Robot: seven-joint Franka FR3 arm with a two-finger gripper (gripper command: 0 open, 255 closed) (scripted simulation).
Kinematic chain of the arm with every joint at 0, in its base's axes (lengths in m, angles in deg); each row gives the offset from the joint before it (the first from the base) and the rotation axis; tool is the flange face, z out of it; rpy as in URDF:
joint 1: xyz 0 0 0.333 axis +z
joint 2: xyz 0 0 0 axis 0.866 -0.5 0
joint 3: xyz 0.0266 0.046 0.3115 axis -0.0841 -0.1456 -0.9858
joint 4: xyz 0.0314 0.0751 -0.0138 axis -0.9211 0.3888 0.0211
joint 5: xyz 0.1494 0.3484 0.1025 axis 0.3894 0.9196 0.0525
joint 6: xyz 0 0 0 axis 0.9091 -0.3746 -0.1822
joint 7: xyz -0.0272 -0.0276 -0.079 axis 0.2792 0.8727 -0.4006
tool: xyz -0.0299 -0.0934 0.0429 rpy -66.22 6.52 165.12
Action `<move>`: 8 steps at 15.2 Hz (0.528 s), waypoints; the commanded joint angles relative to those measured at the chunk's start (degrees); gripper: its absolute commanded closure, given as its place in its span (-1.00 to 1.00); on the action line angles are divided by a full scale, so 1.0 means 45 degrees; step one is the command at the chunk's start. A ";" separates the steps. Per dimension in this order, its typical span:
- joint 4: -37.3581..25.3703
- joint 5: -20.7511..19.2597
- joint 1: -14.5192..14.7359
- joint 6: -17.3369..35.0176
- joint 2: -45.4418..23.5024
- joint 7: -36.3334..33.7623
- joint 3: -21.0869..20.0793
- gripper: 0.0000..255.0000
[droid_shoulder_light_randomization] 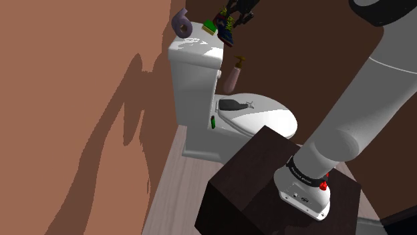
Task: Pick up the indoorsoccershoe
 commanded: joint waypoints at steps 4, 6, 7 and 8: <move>-0.0161 -0.0050 -0.0001 -0.0165 0.0001 -0.0090 0.0004 1.00; -0.0504 -0.0119 -0.0019 -0.0470 -0.0012 -0.0236 0.0022 1.00; -0.0680 -0.0150 -0.0028 -0.0625 -0.0023 -0.0308 0.0031 1.00; -0.0861 -0.0178 -0.0038 -0.0782 -0.0037 -0.0378 0.0040 1.00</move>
